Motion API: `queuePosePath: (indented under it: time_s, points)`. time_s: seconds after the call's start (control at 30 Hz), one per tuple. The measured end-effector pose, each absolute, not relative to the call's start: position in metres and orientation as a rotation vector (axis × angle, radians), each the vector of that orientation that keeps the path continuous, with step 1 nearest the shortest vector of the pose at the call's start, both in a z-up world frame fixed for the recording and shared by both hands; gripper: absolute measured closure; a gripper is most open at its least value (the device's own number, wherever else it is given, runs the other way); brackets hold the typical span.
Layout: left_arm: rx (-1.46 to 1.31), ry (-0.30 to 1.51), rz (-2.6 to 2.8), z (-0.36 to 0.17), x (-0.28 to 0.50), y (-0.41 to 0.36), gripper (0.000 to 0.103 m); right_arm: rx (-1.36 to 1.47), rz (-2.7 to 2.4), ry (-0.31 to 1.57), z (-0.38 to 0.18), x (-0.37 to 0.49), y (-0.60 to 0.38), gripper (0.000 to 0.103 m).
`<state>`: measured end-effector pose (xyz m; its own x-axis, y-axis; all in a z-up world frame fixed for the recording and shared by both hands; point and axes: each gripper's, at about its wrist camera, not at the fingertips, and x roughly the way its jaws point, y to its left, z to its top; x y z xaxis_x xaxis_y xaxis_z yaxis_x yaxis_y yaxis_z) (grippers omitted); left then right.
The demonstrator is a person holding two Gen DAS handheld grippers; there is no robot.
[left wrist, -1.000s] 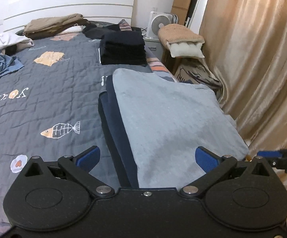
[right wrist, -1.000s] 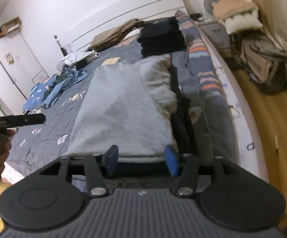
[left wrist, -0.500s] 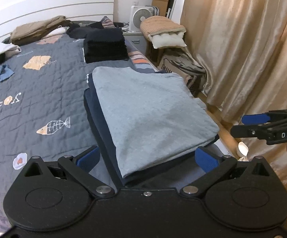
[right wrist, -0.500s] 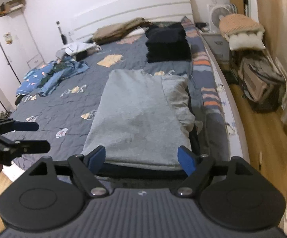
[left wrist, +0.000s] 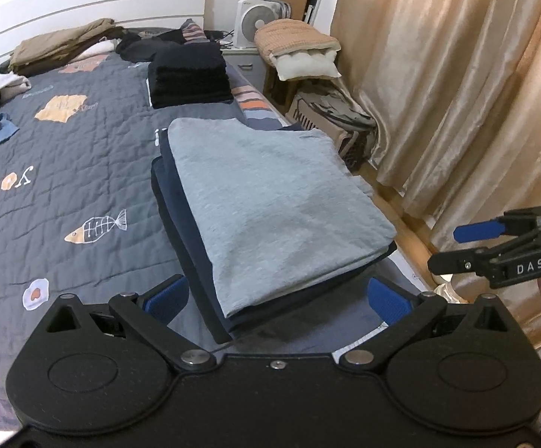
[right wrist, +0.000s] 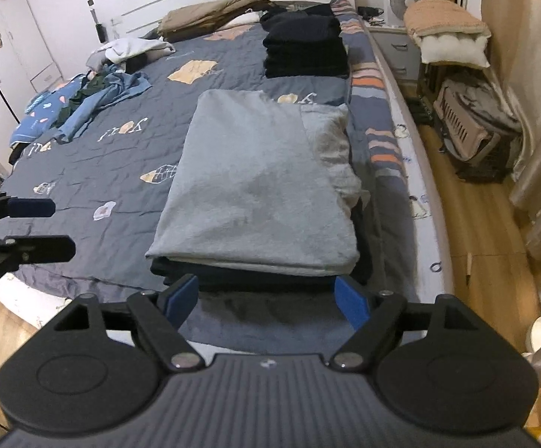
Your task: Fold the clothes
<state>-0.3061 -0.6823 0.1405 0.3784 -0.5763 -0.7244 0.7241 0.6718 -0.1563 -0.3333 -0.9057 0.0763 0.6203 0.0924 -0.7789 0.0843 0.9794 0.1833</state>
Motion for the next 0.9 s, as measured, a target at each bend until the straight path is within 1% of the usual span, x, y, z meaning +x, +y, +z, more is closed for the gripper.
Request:
queuePosePath:
  time_s: [0.5, 0.9]
  points:
    - [0.237, 0.820, -0.841, 0.142, -0.314, -0.692, 0.000, 0.181, 0.026, 0.906, 0.089, -0.332, -0.895, 0.023]
    - [0.255, 0.819, -0.772, 0.141, -0.307, -0.692, 0.000, 0.193, 0.031, 0.918, 0.083, -0.328, -0.896, 0.023]
